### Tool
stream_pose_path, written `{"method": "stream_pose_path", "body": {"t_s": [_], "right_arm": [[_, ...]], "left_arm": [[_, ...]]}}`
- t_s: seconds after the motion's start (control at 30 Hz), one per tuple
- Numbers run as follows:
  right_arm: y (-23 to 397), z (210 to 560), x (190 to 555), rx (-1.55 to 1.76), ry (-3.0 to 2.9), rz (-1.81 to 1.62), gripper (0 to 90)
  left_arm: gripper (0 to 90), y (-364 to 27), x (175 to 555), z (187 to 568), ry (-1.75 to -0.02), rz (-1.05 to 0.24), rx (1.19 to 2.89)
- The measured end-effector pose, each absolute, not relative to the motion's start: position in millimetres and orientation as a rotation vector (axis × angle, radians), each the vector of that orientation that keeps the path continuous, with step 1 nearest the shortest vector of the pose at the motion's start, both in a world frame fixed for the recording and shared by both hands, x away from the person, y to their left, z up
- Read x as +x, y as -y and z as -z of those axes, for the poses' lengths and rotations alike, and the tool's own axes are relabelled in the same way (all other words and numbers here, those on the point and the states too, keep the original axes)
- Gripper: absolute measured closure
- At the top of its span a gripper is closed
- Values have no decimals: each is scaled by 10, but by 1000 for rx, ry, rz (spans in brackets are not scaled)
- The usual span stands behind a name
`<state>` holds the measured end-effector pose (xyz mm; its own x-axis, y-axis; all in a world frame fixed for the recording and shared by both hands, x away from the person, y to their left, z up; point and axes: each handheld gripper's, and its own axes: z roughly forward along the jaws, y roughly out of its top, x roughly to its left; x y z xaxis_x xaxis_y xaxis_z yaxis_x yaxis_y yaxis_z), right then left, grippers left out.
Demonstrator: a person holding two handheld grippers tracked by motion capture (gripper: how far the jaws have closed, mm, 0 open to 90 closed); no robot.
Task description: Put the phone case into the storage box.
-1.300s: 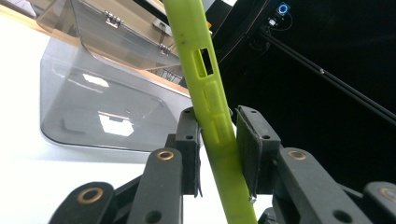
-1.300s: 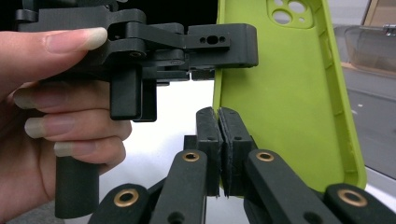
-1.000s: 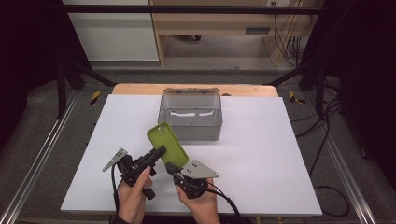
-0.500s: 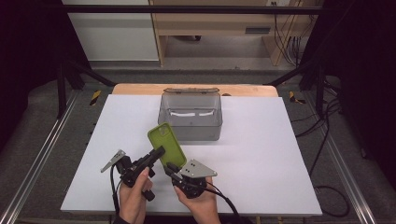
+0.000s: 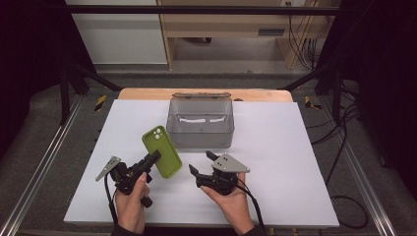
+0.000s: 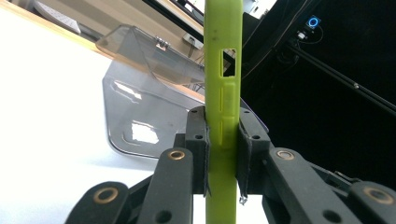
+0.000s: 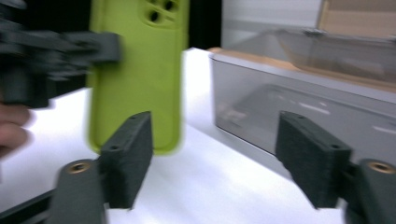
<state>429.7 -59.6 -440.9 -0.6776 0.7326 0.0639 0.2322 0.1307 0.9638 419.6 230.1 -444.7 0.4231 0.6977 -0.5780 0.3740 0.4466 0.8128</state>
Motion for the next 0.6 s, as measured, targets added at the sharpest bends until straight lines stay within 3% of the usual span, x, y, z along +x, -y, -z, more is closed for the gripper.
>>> {"method": "stream_pose_path", "body": {"t_s": [0.23,0.6], "right_arm": [[812,4428,4377,941,-2000,-1401,165],[1331,4414,4360,904,-2081,-1308,106]], "left_arm": [[775,-2363,4215,4378,-1171,-289,1174],[776,-2440,4236,4247,-1166,-325,1208]]}}
